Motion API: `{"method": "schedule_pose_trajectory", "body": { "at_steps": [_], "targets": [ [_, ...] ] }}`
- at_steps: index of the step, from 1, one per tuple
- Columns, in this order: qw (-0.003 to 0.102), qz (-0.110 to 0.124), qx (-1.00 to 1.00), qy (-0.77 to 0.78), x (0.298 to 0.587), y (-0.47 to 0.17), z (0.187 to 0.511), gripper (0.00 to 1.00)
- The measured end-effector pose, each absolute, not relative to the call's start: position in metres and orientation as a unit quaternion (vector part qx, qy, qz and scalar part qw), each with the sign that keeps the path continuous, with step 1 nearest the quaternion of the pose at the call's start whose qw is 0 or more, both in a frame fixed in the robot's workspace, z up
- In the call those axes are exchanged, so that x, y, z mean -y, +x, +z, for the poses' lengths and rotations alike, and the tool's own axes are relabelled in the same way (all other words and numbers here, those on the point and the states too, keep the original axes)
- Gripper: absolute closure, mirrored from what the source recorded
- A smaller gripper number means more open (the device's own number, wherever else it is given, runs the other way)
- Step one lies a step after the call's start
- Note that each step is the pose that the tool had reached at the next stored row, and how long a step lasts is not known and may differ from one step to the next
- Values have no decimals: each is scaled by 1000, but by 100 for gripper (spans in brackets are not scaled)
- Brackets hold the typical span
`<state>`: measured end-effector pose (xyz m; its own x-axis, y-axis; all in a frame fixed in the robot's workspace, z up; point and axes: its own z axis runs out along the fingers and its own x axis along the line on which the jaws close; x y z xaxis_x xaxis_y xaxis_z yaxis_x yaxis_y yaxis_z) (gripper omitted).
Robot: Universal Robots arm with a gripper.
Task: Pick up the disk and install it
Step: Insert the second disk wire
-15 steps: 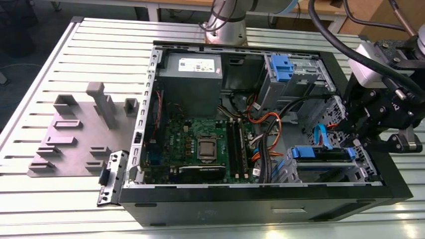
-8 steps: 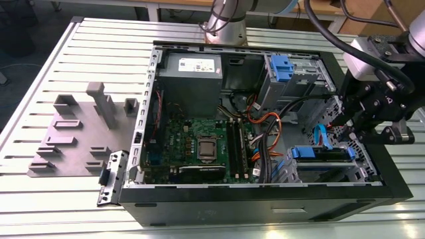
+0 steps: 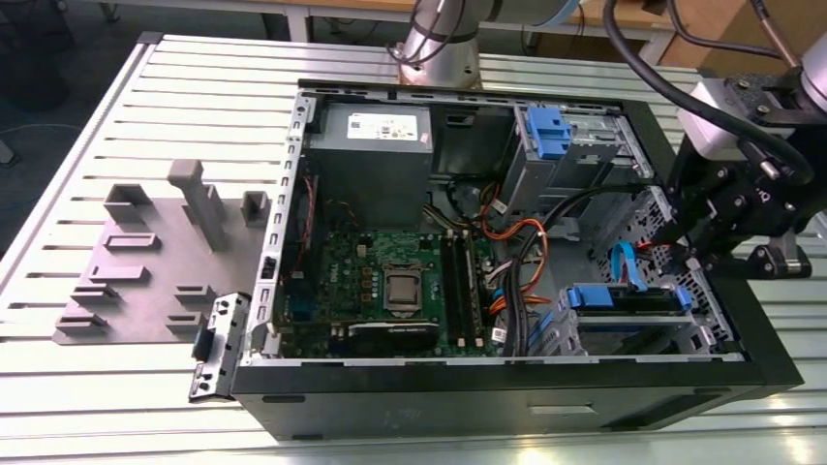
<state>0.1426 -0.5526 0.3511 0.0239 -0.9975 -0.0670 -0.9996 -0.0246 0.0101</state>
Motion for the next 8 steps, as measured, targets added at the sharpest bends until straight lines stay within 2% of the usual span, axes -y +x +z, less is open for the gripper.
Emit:
{"method": "schedule_pose_trajectory", "body": {
  "at_steps": [8],
  "targets": [
    [20,28,-698,-715,542,144,347,63]
  ]
}}
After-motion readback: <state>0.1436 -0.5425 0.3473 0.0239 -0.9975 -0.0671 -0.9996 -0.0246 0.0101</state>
